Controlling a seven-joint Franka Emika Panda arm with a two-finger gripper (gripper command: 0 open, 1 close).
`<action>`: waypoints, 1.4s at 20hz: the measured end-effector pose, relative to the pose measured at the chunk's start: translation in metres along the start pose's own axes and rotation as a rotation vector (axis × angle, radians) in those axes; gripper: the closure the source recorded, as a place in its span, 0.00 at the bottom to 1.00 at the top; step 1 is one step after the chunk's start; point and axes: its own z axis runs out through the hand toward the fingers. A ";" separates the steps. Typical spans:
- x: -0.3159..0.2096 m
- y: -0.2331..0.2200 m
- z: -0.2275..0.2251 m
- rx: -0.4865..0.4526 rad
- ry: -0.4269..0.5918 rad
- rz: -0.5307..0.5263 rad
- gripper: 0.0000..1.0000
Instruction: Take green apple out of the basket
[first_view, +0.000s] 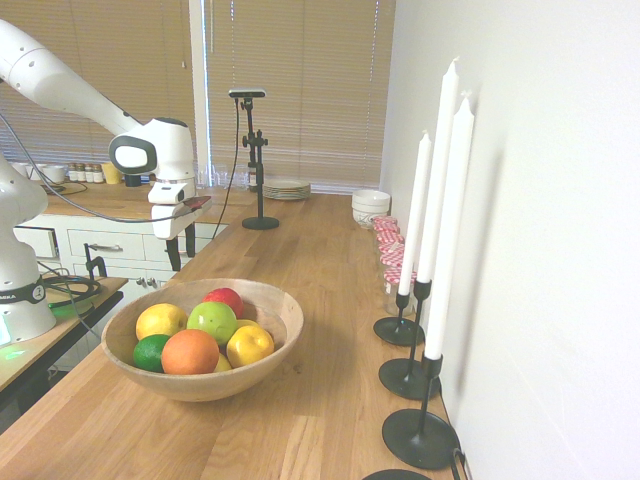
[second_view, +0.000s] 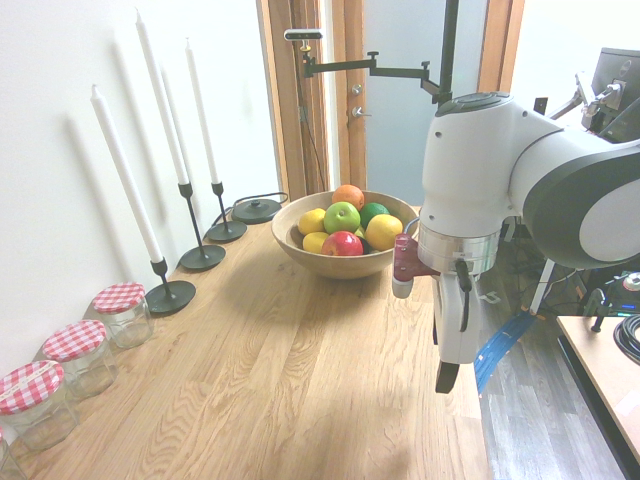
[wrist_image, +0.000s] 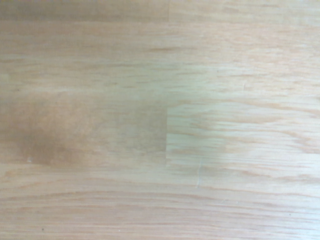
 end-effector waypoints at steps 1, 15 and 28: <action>0.000 0.000 0.001 -0.001 -0.001 0.000 0.00; 0.076 0.022 -0.100 0.025 0.108 0.078 0.00; 0.196 0.151 -0.134 0.009 0.116 0.033 0.00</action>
